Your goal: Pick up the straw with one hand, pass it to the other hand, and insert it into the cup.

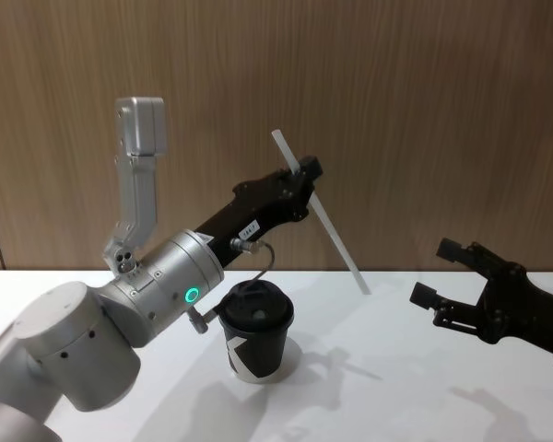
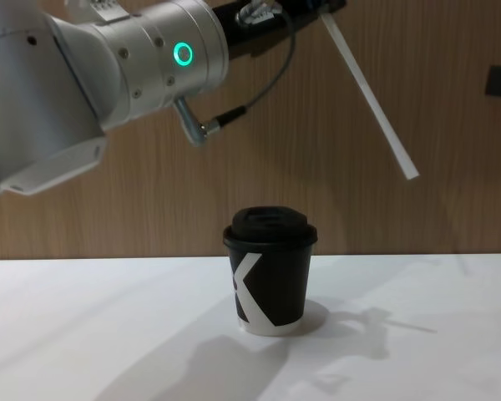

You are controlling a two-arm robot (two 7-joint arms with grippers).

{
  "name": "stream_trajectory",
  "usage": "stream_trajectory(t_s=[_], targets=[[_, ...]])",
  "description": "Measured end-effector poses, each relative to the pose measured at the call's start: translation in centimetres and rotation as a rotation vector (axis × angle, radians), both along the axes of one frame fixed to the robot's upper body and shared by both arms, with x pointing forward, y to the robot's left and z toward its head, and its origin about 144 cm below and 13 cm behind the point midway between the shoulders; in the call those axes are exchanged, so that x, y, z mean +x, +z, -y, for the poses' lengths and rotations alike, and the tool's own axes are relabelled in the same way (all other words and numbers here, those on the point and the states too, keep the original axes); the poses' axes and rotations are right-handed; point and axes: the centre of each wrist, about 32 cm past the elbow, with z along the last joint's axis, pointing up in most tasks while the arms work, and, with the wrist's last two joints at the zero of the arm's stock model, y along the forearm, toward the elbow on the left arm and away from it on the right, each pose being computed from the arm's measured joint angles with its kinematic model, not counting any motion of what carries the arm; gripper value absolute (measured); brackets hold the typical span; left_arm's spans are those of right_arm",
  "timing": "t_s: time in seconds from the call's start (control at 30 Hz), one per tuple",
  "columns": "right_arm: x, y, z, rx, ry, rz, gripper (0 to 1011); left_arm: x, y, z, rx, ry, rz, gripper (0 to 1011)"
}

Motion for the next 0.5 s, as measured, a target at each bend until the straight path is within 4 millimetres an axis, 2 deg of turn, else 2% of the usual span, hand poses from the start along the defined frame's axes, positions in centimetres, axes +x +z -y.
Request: stream_trajectory(t_s=[0.5], targets=[[0.0, 0.0, 0.0, 0.0, 0.0, 0.0, 1001, -1.4, 1.8, -1.2, 0.121, 0.069, 0.115, 4]])
